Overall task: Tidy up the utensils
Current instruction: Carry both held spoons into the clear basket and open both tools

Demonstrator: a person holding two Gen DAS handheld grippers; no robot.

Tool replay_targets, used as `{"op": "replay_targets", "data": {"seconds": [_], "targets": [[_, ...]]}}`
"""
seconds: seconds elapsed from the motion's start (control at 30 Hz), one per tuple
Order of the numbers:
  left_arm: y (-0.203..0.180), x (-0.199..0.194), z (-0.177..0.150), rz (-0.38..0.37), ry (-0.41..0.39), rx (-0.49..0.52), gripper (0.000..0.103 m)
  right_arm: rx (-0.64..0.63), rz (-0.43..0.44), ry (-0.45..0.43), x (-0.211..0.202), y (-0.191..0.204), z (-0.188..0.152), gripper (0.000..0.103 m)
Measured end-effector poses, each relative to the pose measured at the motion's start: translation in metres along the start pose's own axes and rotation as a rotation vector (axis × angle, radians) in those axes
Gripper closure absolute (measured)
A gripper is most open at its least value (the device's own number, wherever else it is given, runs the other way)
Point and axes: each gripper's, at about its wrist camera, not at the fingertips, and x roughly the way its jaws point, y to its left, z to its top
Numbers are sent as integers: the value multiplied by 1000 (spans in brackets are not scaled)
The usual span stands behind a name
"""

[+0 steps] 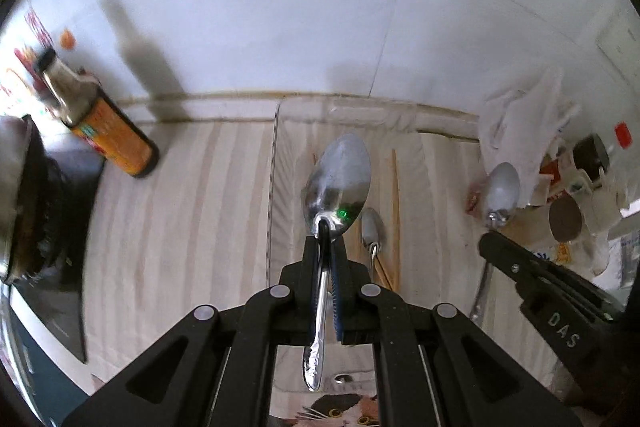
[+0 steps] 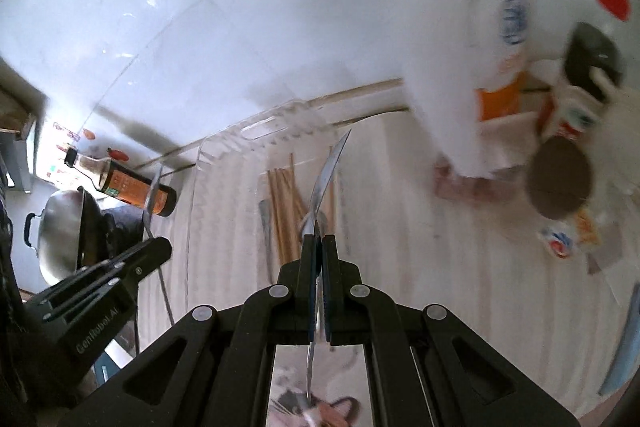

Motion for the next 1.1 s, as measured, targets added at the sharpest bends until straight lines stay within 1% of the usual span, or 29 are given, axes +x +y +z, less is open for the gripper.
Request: {"op": "replay_targets", "data": {"seconds": [0.17, 0.27, 0.37, 0.43, 0.47, 0.5, 0.53, 0.57, 0.6, 0.63, 0.67, 0.7, 0.73, 0.77, 0.8, 0.83, 0.9, 0.93, 1.0, 1.07, 1.1], "targets": [[9, 16, 2, -73, 55, -40, 99, 2, 1, 43, 25, 5, 3, 100], [11, 20, 1, -112, 77, -38, 98, -8, 5, 67, 32, 6, 3, 100], [17, 14, -2, -127, 83, -47, 95, 1, 2, 97, 37, 5, 1, 99], [20, 9, -3, -103, 63, -38, 90, 6, 4, 105, 38, 6, -2, 93], [23, 6, -5, -71, 46, -30, 87, 1, -10, 104, 35, 6, -5, 84], [26, 2, -6, -45, 27, -20, 77, -7, -23, 99, 33, 7, -8, 75], [29, -2, -9, -21, 5, -12, 61, -12, -28, 91, 30, 8, -11, 72], [31, -4, -11, 2, -9, -6, 51, -19, -47, 84, 28, 9, -15, 69], [34, -8, -14, 39, -35, 6, 34, -31, -71, 73, 25, 11, -19, 69], [37, -12, -18, 80, -71, 19, 24, -52, -109, 52, 20, 13, -25, 68], [40, -15, -23, 113, -100, 32, 22, -68, -141, 36, 16, 16, -30, 63], [43, -17, -26, 131, -117, 40, 19, -86, -172, 21, 13, 19, -35, 57], [45, -18, -30, 147, -131, 48, 15, -105, -208, 7, 10, 22, -41, 53], [48, -19, -34, 153, -141, 56, 12, -127, -256, -12, 7, 26, -47, 45], [49, -19, -37, 154, -145, 60, 4, -147, -293, -31, 4, 29, -52, 39], [50, -19, -41, 154, -153, 66, 0, -162, -332, -54, 1, 32, -59, 36], [54, -20, -47, 162, -168, 74, 0, -164, -370, -73, -4, 33, -65, 24], [55, -20, -49, 164, -171, 77, 0, -162, -391, -85, -6, 33, -70, 22], [57, -22, -55, 155, -175, 79, 0, -161, -414, -103, -11, 33, -75, 7], [58, -25, -61, 151, -181, 78, 0, -162, -440, -129, -18, 35, -82, 0], [57, -28, -64, 152, -184, 76, 0, -163, -450, -142, -22, 36, -86, 0]]}}
